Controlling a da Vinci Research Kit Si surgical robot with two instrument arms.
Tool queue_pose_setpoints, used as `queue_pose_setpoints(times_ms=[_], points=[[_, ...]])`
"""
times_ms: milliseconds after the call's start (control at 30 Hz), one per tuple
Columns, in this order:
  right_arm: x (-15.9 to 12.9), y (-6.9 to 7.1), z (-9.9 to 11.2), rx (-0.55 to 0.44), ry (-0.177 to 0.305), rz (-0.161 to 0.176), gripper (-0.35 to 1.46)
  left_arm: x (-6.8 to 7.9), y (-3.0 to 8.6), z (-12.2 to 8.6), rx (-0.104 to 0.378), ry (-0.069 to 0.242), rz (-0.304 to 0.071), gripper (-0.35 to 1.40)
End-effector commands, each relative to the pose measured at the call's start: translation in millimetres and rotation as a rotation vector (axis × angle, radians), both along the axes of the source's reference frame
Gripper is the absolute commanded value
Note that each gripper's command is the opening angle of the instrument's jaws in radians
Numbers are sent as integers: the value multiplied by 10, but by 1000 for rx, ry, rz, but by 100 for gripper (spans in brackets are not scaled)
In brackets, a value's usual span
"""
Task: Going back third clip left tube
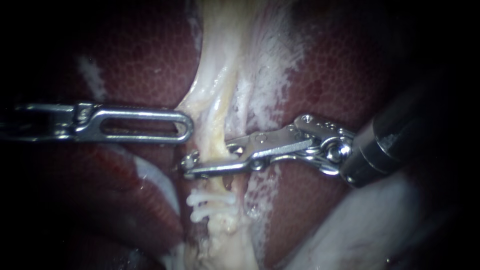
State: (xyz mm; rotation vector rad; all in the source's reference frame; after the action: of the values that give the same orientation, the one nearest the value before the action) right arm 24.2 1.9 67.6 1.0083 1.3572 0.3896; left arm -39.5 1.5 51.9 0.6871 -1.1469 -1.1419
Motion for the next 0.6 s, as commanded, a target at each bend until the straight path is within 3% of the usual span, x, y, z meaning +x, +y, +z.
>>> queue_pose_setpoints(times_ms=[33,133,300,600], points=[[0,2,1,-42,17,6,45,0,0,0,0,-1,0,-35],[3,2,1,-126,44,13,53,0,0,0,0,-1,0,-35],[3,3,3,-232,39,59,58,1,0,-1,0,-1,0,-35],[-4,9,10,-340,66,66,59,1,-1,-3,0,0,0,-35]])
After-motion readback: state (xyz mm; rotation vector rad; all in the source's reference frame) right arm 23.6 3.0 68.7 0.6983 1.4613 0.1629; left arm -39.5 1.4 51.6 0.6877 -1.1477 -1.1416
